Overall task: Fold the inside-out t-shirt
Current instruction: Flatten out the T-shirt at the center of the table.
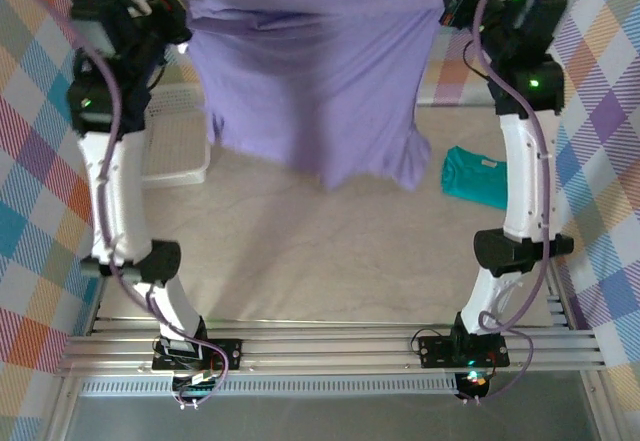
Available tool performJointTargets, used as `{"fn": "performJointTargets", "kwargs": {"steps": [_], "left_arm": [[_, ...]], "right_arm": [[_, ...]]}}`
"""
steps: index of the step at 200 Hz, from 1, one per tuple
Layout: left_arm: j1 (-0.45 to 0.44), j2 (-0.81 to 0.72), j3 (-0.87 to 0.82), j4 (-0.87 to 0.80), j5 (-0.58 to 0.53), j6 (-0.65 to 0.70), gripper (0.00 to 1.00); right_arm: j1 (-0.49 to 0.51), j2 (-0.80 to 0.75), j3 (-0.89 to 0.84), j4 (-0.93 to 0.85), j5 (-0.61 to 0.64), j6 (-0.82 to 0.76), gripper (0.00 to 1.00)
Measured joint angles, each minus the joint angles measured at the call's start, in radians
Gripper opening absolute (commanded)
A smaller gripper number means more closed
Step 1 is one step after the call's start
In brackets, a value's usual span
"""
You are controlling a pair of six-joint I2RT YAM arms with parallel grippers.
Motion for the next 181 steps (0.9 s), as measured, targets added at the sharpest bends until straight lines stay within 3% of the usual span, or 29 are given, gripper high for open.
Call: {"fn": "performJointTargets", "kwargs": {"steps": [25,45,80,103,114,128,136,154,171,181], "left_arm": [[0.000,-0.232,-0.210,0.066,0.034,-0.005,0.00],[0.000,-0.415,-0.482,0.124,0.078,-0.019,0.01],[-0.018,-0.724,-1.143,0.214,0.199,-0.095,0.07],[-0.088,-0.858,-1.591,0.236,0.243,-0.165,0.12],[-0.142,-0.896,-1.794,0.240,0.261,-0.199,0.21],[-0.211,-0.911,-1.994,0.235,0.267,-0.244,0.52],[-0.247,-0.904,-2.057,0.222,0.258,-0.259,0.66],[-0.315,-0.864,-2.068,0.188,0.183,-0.261,0.83],[-0.388,-0.815,-1.989,0.189,0.076,-0.240,0.85],[-0.459,-0.779,-1.933,0.229,0.029,-0.206,0.84]], "right_arm": [[0.000,-0.118,-0.028,0.005,-0.027,-0.002,0.00],[0.000,-0.249,-0.177,-0.004,-0.069,0.001,0.00],[0.000,-0.555,-0.832,0.006,-0.107,0.048,0.03],[0.000,-0.637,-1.238,-0.034,-0.090,0.084,0.05],[0.000,-0.625,-1.382,-0.060,-0.068,0.093,0.06],[0.000,-0.575,-1.518,-0.090,-0.035,0.106,0.18],[0.000,-0.537,-1.561,-0.107,-0.018,0.106,0.28],[0.000,-0.438,-1.566,-0.136,0.022,0.099,0.39],[0.012,-0.397,-1.531,-0.148,0.051,0.076,0.55],[0.023,-0.404,-1.510,-0.146,0.058,0.068,0.58]]}}
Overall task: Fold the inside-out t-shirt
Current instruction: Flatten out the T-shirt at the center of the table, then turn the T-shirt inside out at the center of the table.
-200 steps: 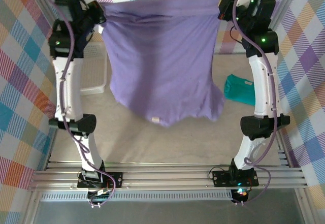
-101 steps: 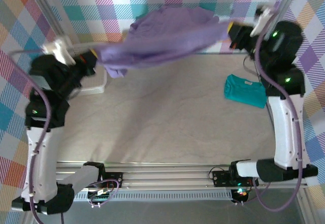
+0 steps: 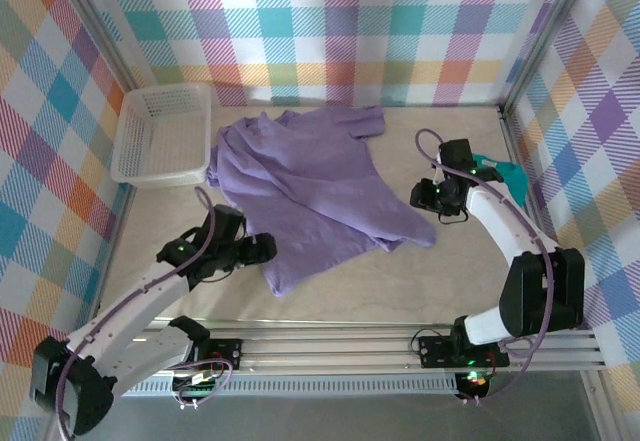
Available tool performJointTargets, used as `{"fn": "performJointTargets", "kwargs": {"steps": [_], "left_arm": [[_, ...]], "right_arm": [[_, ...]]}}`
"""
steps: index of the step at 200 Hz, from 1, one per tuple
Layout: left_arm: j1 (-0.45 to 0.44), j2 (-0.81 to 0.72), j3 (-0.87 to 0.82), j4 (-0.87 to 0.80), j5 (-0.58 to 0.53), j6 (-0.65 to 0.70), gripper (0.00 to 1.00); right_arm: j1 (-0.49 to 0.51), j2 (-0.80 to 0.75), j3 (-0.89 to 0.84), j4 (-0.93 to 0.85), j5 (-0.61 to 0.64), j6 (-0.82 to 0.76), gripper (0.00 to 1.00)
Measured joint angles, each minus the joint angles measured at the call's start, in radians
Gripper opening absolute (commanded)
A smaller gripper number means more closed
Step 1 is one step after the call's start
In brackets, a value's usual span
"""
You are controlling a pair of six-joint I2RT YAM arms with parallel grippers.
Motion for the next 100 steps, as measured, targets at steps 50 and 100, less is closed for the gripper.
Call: {"fn": "performJointTargets", "kwargs": {"steps": [50,100], "left_arm": [[-0.373,0.527,0.326,0.271,-0.075,0.325,0.65],[-0.417,0.968,0.535,0.271,-0.088,0.536,0.65]], "right_arm": [[0.025,-0.042,0.041,0.023,-0.012,-0.022,0.61],[-0.068,-0.042,0.041,0.023,-0.041,-0.033,0.61]]}}
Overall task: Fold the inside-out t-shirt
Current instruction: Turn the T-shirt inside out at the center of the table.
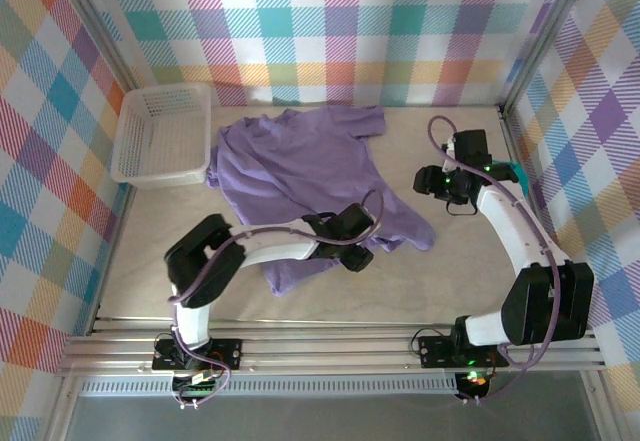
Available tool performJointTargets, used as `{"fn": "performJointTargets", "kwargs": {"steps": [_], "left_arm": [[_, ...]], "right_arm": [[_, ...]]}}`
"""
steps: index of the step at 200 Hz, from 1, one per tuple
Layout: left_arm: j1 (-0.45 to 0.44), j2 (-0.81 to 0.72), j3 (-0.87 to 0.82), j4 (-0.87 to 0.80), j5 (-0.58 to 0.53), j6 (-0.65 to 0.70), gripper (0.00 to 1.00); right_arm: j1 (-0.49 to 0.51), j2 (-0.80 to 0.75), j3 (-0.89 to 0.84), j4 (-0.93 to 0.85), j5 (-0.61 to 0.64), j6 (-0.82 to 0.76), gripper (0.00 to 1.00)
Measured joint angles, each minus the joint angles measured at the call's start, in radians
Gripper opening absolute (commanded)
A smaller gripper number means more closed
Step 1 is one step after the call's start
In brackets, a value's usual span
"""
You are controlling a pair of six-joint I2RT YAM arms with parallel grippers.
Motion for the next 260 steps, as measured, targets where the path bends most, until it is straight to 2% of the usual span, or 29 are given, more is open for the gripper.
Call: {"fn": "performJointTargets", "kwargs": {"steps": [15,62,109,159,188,229,260], "left_arm": [[0.002,0.077,0.069,-0.027,-0.004,0.032,0.56],[0.002,0.145,0.172,-0.046,-0.014,0.076,0.20],[0.008,0.152,0.191,-0.051,0.017,0.089,0.00],[0.050,0.137,0.183,-0.047,0.122,0.068,0.00],[0.099,0.039,0.124,-0.024,0.224,0.019,0.00],[0.151,-0.117,0.018,0.082,0.318,-0.059,0.00],[0.167,-0.147,-0.017,0.113,0.344,-0.091,0.00]], "right_arm": [[-0.002,0.000,0.000,0.000,-0.014,-0.001,0.61],[-0.002,0.000,-0.021,0.008,-0.050,-0.004,0.61],[-0.002,-0.002,-0.061,0.011,-0.080,-0.004,0.61],[-0.002,-0.076,-0.106,0.013,-0.141,0.001,0.60],[0.019,-0.142,-0.179,0.023,-0.196,0.019,0.58],[0.117,-0.183,-0.328,0.067,-0.264,0.056,0.53],[0.207,-0.114,-0.391,0.154,-0.311,0.092,0.57]]}}
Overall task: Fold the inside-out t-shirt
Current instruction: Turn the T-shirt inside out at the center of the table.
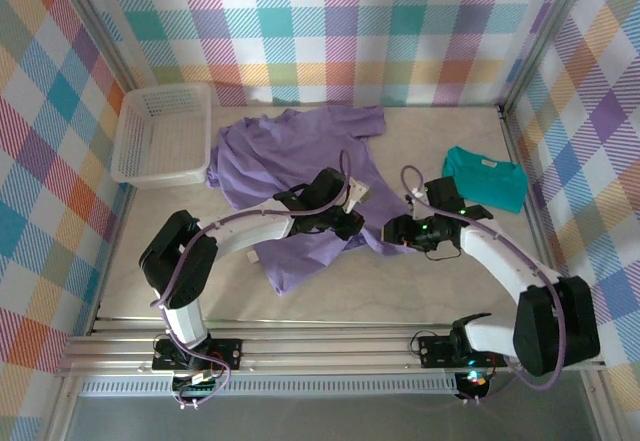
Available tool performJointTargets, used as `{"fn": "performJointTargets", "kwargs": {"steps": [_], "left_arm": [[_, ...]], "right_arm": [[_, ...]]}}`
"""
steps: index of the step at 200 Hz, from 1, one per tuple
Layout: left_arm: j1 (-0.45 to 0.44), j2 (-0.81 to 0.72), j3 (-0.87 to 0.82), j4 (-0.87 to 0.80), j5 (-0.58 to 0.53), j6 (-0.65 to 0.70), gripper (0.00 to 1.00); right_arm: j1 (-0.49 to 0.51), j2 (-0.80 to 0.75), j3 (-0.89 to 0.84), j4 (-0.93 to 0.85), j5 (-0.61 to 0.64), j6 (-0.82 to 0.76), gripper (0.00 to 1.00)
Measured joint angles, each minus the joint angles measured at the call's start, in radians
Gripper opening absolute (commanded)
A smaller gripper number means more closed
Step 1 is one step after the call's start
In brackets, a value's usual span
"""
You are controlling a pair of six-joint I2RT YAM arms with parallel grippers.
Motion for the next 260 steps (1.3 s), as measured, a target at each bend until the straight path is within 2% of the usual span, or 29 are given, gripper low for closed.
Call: {"fn": "performJointTargets", "kwargs": {"steps": [38,51,71,93,137,151,182,222,260], "left_arm": [[0.006,-0.007,-0.024,0.000,0.009,-0.018,0.00],[0.006,-0.014,-0.031,0.000,0.009,-0.021,0.00],[0.007,-0.030,-0.032,-0.001,0.008,-0.021,0.00],[0.014,-0.060,-0.048,0.002,-0.002,-0.021,0.00],[0.028,-0.099,-0.129,0.030,-0.045,-0.020,0.00],[0.028,-0.099,-0.144,0.033,-0.054,-0.016,0.08],[0.028,-0.099,-0.151,0.058,-0.054,0.006,0.32],[0.028,-0.094,-0.151,0.079,-0.050,0.036,0.48],[0.024,-0.076,-0.167,0.111,-0.031,0.047,0.66]], "right_arm": [[0.068,0.090,-0.046,0.157,-0.010,0.027,0.60],[0.069,0.123,-0.049,0.210,-0.018,0.033,0.56],[0.069,0.178,-0.049,0.284,-0.030,0.046,0.24],[0.069,0.195,-0.053,0.321,-0.048,0.043,0.00],[0.069,0.108,-0.055,0.344,-0.099,0.044,0.00],[0.069,0.093,-0.054,0.352,-0.121,0.045,0.00],[0.069,0.092,-0.049,0.348,-0.146,0.049,0.00],[0.069,0.092,-0.015,0.334,-0.155,0.055,0.00],[0.061,0.092,0.000,0.312,-0.156,0.060,0.00]]}}
